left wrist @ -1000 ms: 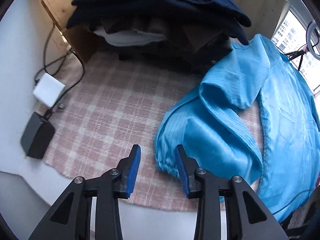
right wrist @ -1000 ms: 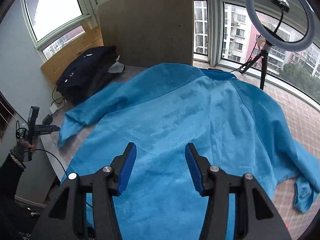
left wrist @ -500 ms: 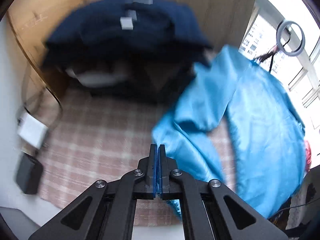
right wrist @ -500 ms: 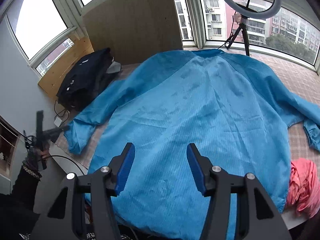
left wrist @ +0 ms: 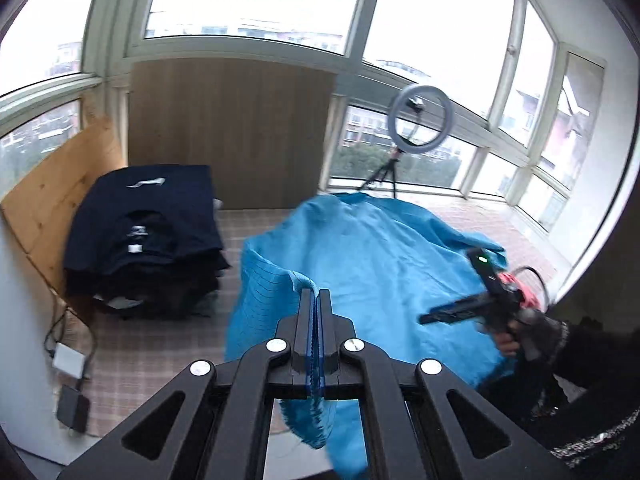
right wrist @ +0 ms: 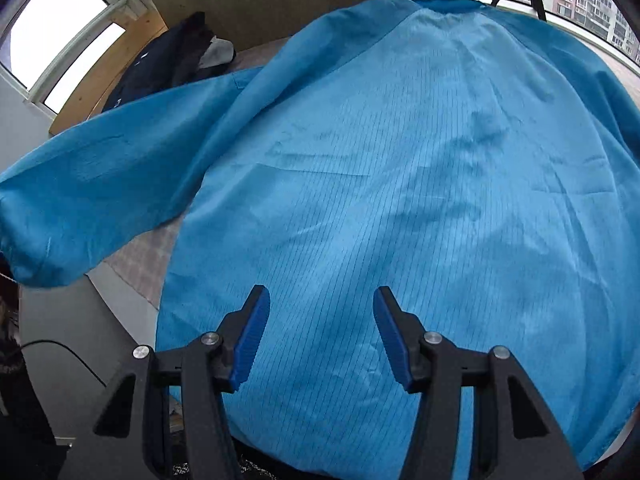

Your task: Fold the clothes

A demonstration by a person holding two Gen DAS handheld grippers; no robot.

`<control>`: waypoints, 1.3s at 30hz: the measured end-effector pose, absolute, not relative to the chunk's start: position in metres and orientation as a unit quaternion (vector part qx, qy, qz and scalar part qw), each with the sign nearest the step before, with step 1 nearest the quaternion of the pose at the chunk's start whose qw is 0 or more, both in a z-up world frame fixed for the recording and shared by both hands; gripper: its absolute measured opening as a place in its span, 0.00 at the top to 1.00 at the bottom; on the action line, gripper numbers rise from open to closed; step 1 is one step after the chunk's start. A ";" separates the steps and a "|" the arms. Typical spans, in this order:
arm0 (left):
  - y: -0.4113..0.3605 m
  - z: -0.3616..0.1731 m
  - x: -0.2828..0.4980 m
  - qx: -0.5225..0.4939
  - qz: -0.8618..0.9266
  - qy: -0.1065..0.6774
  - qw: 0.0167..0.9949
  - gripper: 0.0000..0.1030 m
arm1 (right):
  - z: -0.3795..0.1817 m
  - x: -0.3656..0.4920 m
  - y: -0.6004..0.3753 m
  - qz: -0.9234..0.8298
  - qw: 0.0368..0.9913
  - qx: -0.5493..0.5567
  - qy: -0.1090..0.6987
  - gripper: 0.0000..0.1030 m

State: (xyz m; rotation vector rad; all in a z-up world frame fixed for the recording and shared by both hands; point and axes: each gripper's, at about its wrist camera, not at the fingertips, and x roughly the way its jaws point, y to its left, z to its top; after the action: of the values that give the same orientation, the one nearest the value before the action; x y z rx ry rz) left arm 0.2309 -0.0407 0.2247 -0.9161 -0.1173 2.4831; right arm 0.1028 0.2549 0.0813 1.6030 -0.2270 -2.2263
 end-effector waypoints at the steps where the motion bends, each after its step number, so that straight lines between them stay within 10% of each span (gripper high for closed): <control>1: -0.024 0.219 0.238 -0.346 0.899 -0.042 0.265 0.99 | 0.079 0.095 0.258 -0.791 0.194 0.573 -0.087 0.48; 10: 0.112 0.126 0.322 -0.472 0.815 -0.024 0.335 0.99 | 0.077 0.002 0.293 -0.765 0.240 0.579 -0.149 0.47; 20: 0.151 0.068 0.372 -0.531 0.818 -0.104 0.196 0.96 | 0.043 -0.067 0.245 -0.750 0.272 0.601 -0.045 0.44; 31: 0.052 0.037 0.419 -0.501 0.843 -0.196 0.005 0.83 | 0.054 0.001 0.199 -0.772 0.291 0.548 0.138 0.44; 39: 0.022 -0.013 0.351 -0.496 0.844 -0.206 0.011 0.80 | 0.028 -0.029 0.234 -0.759 0.243 0.603 0.034 0.44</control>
State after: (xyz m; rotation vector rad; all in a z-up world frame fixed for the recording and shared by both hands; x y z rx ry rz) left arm 0.3514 0.0217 -0.0132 -1.5474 -0.6430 2.6322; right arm -0.0288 0.2344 0.0276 1.6473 0.0941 -2.0742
